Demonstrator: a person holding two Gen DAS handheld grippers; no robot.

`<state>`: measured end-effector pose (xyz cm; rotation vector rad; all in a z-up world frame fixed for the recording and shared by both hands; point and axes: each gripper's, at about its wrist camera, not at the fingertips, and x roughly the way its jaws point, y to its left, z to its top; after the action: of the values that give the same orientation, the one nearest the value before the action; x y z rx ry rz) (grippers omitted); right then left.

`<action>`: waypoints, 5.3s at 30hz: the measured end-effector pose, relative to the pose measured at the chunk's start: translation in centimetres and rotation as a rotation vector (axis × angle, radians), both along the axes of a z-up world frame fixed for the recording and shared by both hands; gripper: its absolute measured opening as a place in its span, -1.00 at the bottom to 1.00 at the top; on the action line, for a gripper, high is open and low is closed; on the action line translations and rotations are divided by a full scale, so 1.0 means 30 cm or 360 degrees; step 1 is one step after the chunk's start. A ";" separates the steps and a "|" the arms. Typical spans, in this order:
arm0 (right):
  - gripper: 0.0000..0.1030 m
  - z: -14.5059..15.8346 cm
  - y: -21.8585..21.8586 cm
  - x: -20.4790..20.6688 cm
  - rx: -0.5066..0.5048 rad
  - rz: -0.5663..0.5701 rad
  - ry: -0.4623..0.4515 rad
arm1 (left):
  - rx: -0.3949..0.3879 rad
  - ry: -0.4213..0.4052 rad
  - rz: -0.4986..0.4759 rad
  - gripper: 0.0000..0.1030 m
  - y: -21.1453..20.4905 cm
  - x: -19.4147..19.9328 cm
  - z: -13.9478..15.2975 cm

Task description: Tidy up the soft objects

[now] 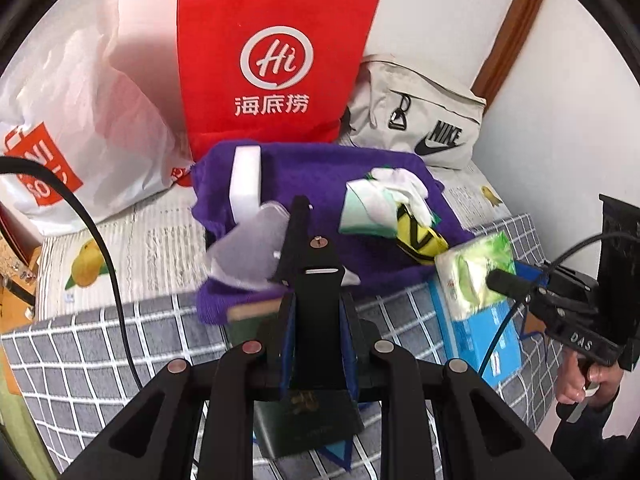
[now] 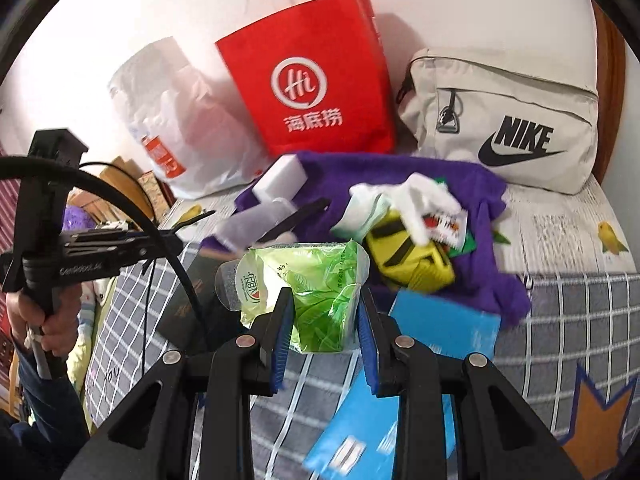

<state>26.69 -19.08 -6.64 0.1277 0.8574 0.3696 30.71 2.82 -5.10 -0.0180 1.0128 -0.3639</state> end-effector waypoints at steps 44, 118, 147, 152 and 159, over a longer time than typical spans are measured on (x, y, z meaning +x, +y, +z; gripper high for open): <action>0.13 -0.162 0.009 0.410 -0.0207 0.0069 0.0231 | -0.0003 0.0334 -0.0078 -0.37 -0.219 0.365 -0.272; 0.59 0.123 0.061 -0.655 -0.0261 -0.0205 -0.0135 | 0.0276 -0.0345 0.0434 0.60 -0.211 -0.807 0.143; 0.59 0.121 0.050 -0.651 -0.0254 -0.0208 -0.0122 | 0.0289 -0.0348 0.0440 0.60 -0.213 -0.810 0.146; 0.59 0.120 0.048 -0.652 -0.0252 -0.0203 -0.0120 | 0.0293 -0.0353 0.0434 0.60 -0.216 -0.812 0.147; 0.59 0.121 0.046 -0.653 -0.0257 -0.0200 -0.0124 | 0.0296 -0.0355 0.0432 0.60 -0.216 -0.812 0.147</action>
<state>7.09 -17.71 -3.02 0.0172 0.7950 0.1855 6.35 -3.66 -0.70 0.0518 0.8069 -0.0218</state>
